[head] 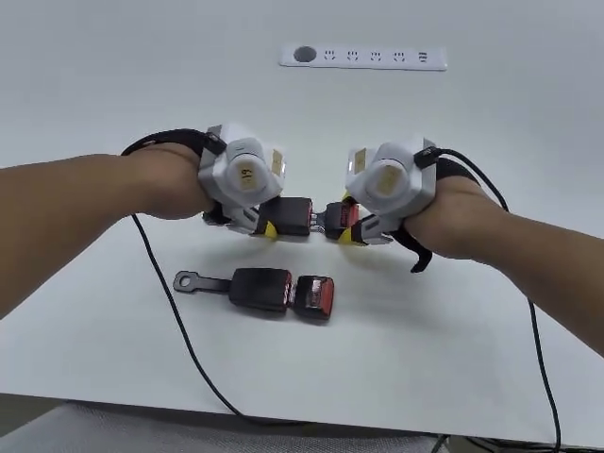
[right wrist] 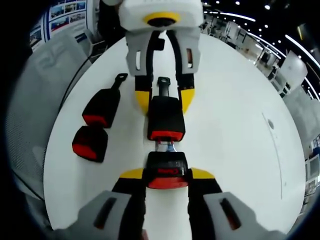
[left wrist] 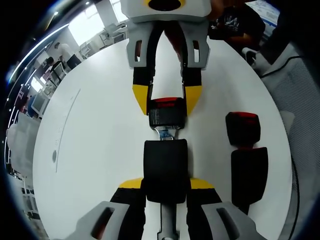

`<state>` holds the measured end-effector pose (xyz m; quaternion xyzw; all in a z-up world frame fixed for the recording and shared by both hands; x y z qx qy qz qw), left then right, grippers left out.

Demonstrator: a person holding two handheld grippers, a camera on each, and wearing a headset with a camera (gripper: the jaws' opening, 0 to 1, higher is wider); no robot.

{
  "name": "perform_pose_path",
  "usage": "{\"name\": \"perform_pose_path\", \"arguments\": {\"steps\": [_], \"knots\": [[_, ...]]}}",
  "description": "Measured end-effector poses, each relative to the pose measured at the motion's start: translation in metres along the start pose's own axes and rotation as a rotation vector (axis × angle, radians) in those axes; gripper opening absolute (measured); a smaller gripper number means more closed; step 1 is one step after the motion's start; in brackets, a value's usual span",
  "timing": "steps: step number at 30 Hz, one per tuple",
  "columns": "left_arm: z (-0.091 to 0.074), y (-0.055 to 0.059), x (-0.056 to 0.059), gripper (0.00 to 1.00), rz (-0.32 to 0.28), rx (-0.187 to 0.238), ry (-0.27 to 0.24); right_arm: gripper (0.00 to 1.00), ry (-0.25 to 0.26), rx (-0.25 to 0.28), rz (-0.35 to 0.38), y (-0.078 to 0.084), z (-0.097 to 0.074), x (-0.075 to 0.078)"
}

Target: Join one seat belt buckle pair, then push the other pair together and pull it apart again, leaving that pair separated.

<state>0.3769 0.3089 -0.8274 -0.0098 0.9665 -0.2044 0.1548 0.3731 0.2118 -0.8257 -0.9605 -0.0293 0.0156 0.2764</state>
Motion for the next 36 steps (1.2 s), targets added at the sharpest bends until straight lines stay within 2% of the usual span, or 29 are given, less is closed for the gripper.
{"name": "perform_pose_path", "arguments": {"steps": [4, 7, 14, 22, 30, 36], "knots": [[0.000, 0.000, 0.000, 0.31, 0.000, -0.005, -0.001, 0.29, 0.001, 0.015, 0.006, -0.010, 0.004, -0.003], [0.000, 0.000, 0.000, 0.31, -0.003, -0.011, -0.003, 0.29, 0.001, 0.002, 0.006, -0.013, 0.006, -0.001], [-0.001, 0.000, 0.000, 0.31, -0.010, -0.003, -0.014, 0.29, 0.003, 0.004, 0.009, -0.011, 0.006, -0.001], [-0.001, 0.000, 0.001, 0.31, -0.008, -0.016, -0.010, 0.31, 0.003, 0.004, 0.011, -0.011, 0.005, -0.001], [-0.002, 0.001, 0.001, 0.32, -0.008, -0.011, -0.008, 0.31, 0.000, 0.001, 0.015, 0.002, 0.001, 0.004], [-0.002, 0.000, 0.001, 0.32, -0.011, -0.008, -0.008, 0.33, 0.004, 0.011, 0.012, 0.002, -0.001, 0.003]]}}
Point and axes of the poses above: the centre of the closed fingertips' face, and the gripper's own axes: z roughly forward along the fingers, x roughly to its right, y roughly out of its underside, the point moved 3 cm from there along -z, roughly backward along the fingers, and after that the axes turned 10 degrees about -y, right-handed, at the moved point
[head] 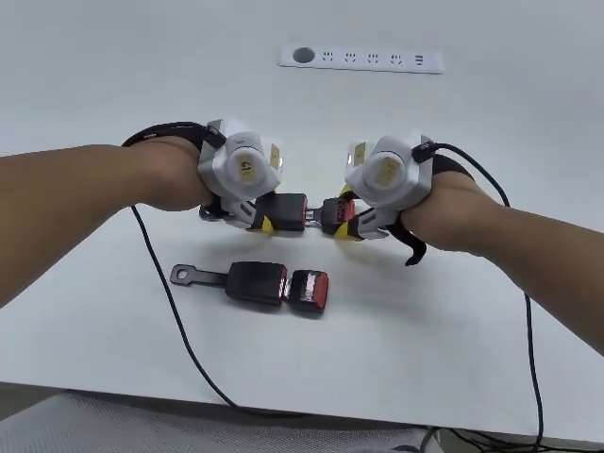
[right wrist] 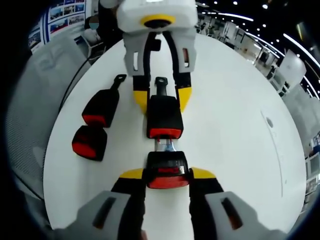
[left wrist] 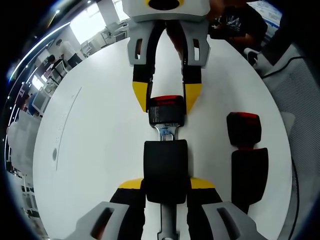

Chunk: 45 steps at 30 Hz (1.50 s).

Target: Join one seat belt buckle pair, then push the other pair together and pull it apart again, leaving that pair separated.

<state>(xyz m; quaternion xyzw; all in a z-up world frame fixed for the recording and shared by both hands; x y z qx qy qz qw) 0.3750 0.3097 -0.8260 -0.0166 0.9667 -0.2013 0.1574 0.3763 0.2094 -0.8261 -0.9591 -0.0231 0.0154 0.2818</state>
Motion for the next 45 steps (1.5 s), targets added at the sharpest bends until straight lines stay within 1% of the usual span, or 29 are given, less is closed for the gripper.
{"name": "perform_pose_path", "arguments": {"steps": [2, 5, 8, 10, 11, 12, 15, 16, 17, 22, 24, 30, 32, 33, 37, 39, 41, 43, 45], "knots": [[0.000, 0.000, 0.000, 0.32, 0.008, -0.002, 0.003, 0.33, 0.002, 0.003, -0.001, 0.001, -0.001, -0.001], [0.001, -0.002, 0.000, 0.32, 0.029, -0.003, 0.011, 0.33, 0.008, 0.007, 0.000, 0.006, -0.004, -0.003], [0.001, -0.002, 0.000, 0.32, 0.030, -0.007, 0.015, 0.33, 0.014, 0.005, 0.009, 0.013, -0.008, -0.004], [0.001, -0.002, 0.001, 0.33, 0.031, -0.010, 0.017, 0.33, 0.022, -0.011, 0.039, 0.024, -0.013, -0.005], [0.001, -0.002, 0.000, 0.33, 0.030, -0.011, 0.017, 0.33, 0.025, -0.004, 0.029, 0.026, -0.015, -0.005], [0.001, -0.002, 0.000, 0.33, 0.030, -0.011, 0.016, 0.33, 0.028, -0.003, 0.042, 0.032, -0.018, -0.006], [0.000, -0.002, 0.000, 0.33, 0.027, -0.007, 0.014, 0.34, 0.033, -0.007, 0.041, 0.044, -0.027, -0.011], [0.000, -0.002, 0.000, 0.33, 0.027, -0.004, 0.013, 0.34, 0.033, -0.013, 0.039, 0.048, -0.029, -0.012], [0.000, -0.002, 0.000, 0.33, 0.026, -0.004, 0.012, 0.34, 0.034, -0.025, 0.018, 0.055, -0.034, -0.015], [0.000, -0.002, 0.000, 0.33, 0.025, -0.007, 0.011, 0.34, 0.036, -0.060, 0.022, 0.080, -0.048, -0.020], [0.000, -0.002, 0.000, 0.33, 0.023, -0.009, 0.010, 0.34, 0.035, -0.066, 0.036, 0.091, -0.056, -0.023], [0.000, -0.002, 0.001, 0.33, 0.012, -0.008, 0.005, 0.35, 0.037, -0.084, 0.060, 0.116, -0.073, -0.030], [0.000, -0.002, 0.001, 0.33, 0.007, -0.006, 0.004, 0.35, 0.035, -0.099, 0.063, 0.123, -0.077, -0.032], [-0.001, -0.002, 0.001, 0.33, 0.003, -0.004, 0.003, 0.35, 0.035, -0.117, 0.063, 0.128, -0.080, -0.033], [0.000, -0.002, 0.001, 0.33, 0.001, -0.004, 0.002, 0.35, 0.039, -0.136, 0.078, 0.134, -0.084, -0.034], [0.000, -0.002, 0.000, 0.33, -0.003, -0.004, 0.003, 0.36, 0.046, -0.128, 0.082, 0.135, -0.084, -0.035], [0.000, -0.002, 0.000, 0.33, -0.017, -0.010, 0.005, 0.36, 0.059, -0.118, 0.111, 0.136, -0.084, -0.035], [0.000, -0.003, 0.000, 0.33, -0.020, -0.019, 0.004, 0.36, 0.065, -0.118, 0.100, 0.136, -0.084, -0.035], [0.000, -0.003, 0.001, 0.33, -0.022, -0.026, -0.005, 0.36, 0.077, -0.117, 0.105, 0.136, -0.085, -0.036]]}}
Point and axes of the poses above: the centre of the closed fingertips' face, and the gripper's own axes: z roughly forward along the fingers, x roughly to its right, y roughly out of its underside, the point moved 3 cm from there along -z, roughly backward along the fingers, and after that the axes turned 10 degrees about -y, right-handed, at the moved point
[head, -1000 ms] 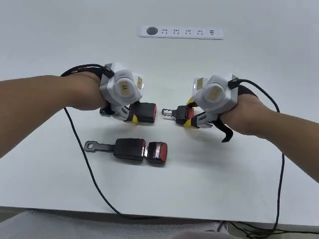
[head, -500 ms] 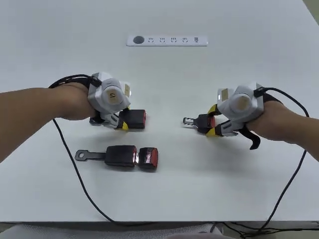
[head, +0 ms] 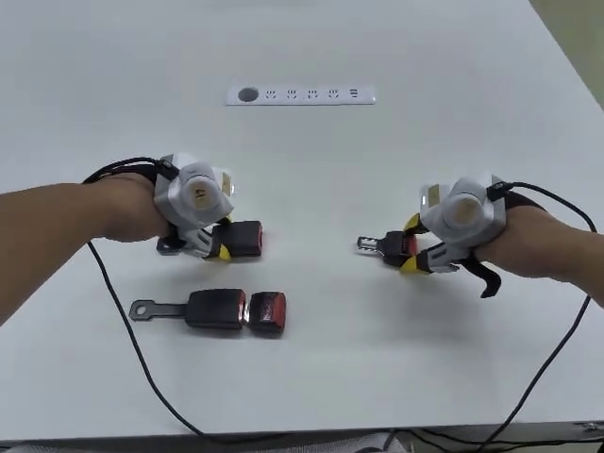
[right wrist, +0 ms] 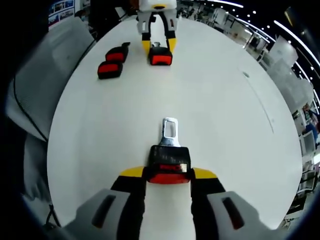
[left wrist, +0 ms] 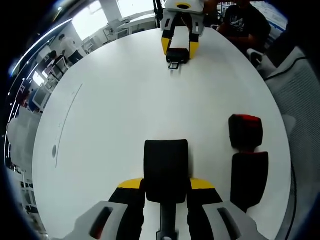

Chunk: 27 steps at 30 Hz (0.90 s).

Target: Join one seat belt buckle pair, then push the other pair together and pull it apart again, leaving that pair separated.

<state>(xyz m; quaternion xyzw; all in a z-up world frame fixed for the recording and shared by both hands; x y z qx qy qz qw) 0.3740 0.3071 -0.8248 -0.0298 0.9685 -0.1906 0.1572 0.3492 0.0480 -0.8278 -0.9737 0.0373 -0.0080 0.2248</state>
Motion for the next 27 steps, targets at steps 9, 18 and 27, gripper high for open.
{"name": "perform_pose_path", "arguments": {"steps": [9, 18, 27], "knots": [[-0.004, 0.001, 0.000, 0.44, -0.039, -0.006, -0.072, 0.46, 0.069, -0.002, 0.053, -0.001, -0.001, 0.001], [-0.031, 0.006, 0.000, 0.60, -0.124, 0.037, -0.163, 0.64, 0.153, 0.142, 0.223, -0.002, -0.020, -0.006], [-0.102, -0.004, 0.011, 0.69, -0.328, 0.234, -0.352, 0.91, 0.264, 0.452, 0.366, -0.019, -0.051, -0.034]]}}
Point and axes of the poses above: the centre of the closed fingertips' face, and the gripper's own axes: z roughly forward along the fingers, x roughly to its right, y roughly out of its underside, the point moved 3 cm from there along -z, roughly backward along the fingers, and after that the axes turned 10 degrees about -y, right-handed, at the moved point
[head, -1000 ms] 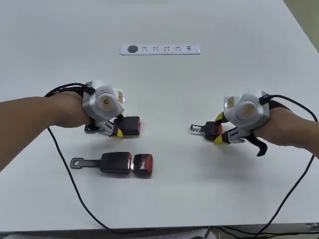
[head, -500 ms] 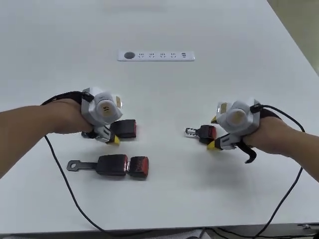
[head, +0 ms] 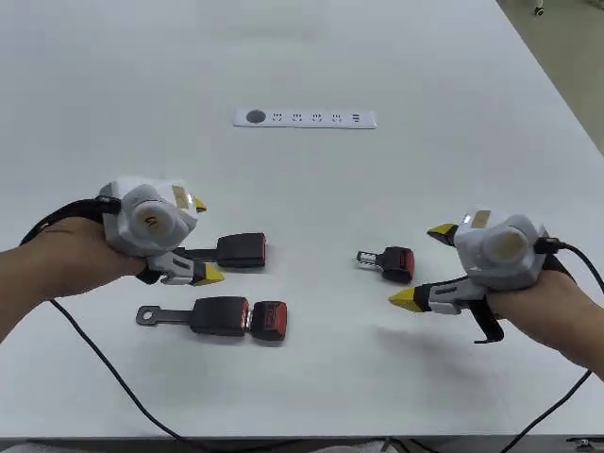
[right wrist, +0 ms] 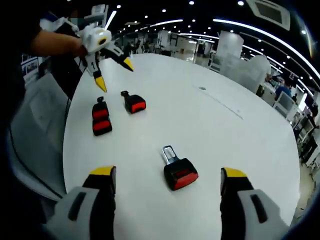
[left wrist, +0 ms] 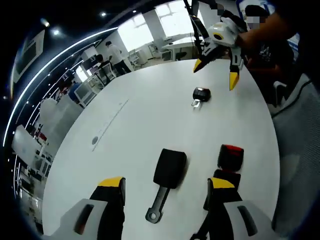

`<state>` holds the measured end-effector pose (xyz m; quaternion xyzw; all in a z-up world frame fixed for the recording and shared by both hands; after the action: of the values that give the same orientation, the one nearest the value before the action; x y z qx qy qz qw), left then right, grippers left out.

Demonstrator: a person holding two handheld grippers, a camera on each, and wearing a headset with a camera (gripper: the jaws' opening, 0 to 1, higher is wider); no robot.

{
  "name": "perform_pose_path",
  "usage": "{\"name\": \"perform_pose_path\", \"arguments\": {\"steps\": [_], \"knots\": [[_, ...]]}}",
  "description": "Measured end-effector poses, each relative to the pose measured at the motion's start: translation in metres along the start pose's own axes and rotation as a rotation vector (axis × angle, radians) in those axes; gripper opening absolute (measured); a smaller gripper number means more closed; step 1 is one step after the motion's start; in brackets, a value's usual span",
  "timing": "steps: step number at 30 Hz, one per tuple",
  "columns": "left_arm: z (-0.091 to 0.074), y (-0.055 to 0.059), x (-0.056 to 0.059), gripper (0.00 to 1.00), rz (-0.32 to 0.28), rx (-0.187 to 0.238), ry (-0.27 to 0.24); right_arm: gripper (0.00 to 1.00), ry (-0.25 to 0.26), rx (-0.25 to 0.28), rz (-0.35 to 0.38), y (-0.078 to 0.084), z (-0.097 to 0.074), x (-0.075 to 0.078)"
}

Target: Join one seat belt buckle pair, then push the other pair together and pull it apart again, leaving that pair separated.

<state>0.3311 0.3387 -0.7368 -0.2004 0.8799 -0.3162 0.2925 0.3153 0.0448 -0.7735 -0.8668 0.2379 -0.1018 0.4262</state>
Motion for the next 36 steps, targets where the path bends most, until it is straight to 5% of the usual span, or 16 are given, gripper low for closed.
{"name": "perform_pose_path", "arguments": {"steps": [2, 6, 9, 12, 20, 25, 29, 34, 36], "knots": [[-0.013, -0.002, -0.001, 0.74, -0.054, 0.032, -0.038, 0.95, 0.004, 0.020, -0.005, -0.001, -0.006, -0.009], [-0.037, 0.017, 0.001, 0.84, -0.073, 0.025, -0.103, 0.95, -0.011, 0.032, 0.029, 0.006, -0.014, -0.032], [-0.053, 0.030, 0.012, 0.86, -0.157, 0.013, -0.099, 0.96, -0.010, 0.032, 0.052, 0.013, -0.019, -0.047], [-0.073, 0.044, 0.019, 0.88, -0.157, 0.011, -0.123, 0.95, -0.021, 0.059, 0.070, 0.016, -0.028, -0.064], [-0.118, 0.083, 0.023, 1.00, -0.224, -0.012, -0.239, 1.00, 0.044, 0.084, 0.065, 0.021, -0.046, -0.073], [-0.128, 0.114, 0.032, 1.00, -0.284, -0.050, -0.274, 1.00, 0.052, 0.067, 0.077, 0.028, -0.047, -0.077], [-0.129, 0.111, 0.031, 1.00, -0.215, -0.038, -0.282, 1.00, 0.050, 0.061, 0.076, 0.030, -0.045, -0.081], [-0.130, 0.128, 0.033, 1.00, -0.254, -0.045, -0.286, 1.00, 0.055, 0.056, 0.077, 0.031, -0.049, -0.087], [-0.131, 0.121, 0.026, 1.00, -0.301, 0.001, -0.303, 1.00, 0.065, 0.052, 0.077, 0.033, -0.051, -0.087]]}}
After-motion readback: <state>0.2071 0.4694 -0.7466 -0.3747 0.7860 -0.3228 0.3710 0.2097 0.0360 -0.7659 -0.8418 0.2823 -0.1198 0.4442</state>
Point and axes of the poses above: the centre of the closed fingertips' face, and the gripper's own axes: z roughly forward along the fingers, x roughly to its right, y roughly out of its underside, the point moved 3 cm from there along -z, roughly backward along the fingers, and after that the axes turned 10 degrees about -y, right-handed, at the moved point
